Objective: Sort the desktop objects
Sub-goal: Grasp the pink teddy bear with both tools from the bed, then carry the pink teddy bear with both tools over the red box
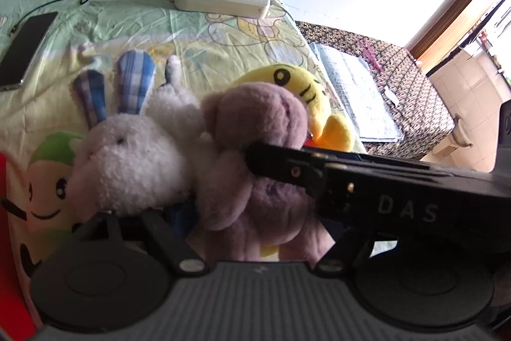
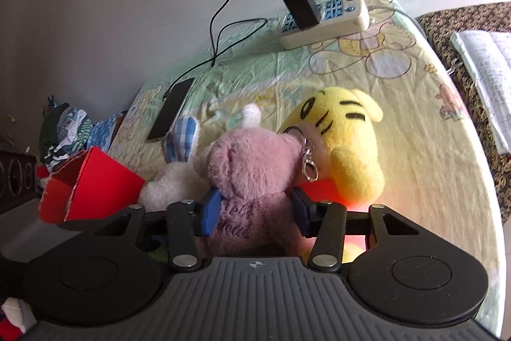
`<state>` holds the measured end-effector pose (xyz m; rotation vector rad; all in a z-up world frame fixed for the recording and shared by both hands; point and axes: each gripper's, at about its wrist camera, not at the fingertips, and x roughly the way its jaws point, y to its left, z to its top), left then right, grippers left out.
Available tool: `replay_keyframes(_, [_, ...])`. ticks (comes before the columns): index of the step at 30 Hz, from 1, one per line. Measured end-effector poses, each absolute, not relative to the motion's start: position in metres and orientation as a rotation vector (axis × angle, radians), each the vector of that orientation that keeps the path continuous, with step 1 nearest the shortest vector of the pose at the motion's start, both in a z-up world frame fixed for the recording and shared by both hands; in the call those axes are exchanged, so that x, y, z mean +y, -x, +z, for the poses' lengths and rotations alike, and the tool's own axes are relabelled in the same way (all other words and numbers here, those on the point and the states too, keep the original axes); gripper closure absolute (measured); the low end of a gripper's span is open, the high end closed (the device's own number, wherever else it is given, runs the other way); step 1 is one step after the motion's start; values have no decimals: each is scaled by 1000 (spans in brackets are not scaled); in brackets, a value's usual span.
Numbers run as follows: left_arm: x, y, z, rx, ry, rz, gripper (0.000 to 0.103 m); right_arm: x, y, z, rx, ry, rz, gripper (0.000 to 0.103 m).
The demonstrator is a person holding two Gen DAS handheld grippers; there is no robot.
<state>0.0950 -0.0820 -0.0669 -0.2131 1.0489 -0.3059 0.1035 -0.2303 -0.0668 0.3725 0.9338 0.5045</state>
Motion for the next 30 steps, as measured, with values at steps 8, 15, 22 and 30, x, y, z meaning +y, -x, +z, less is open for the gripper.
replay_keyframes(8, [-85, -70, -50, 1021, 188, -345, 36, -239, -81, -60, 976, -468, 518, 57])
replay_keyframes(15, [-85, -36, -19, 948, 167, -351, 36, -237, -56, -37, 914, -459, 545, 57])
replay_keyframes(22, [-57, -4, 26, 820, 164, -289, 36, -208, -48, -4, 827, -444, 653, 57])
replay_keyframes(30, [16, 18, 60, 704, 165, -168, 36, -132, -51, 23, 750, -411, 786, 57])
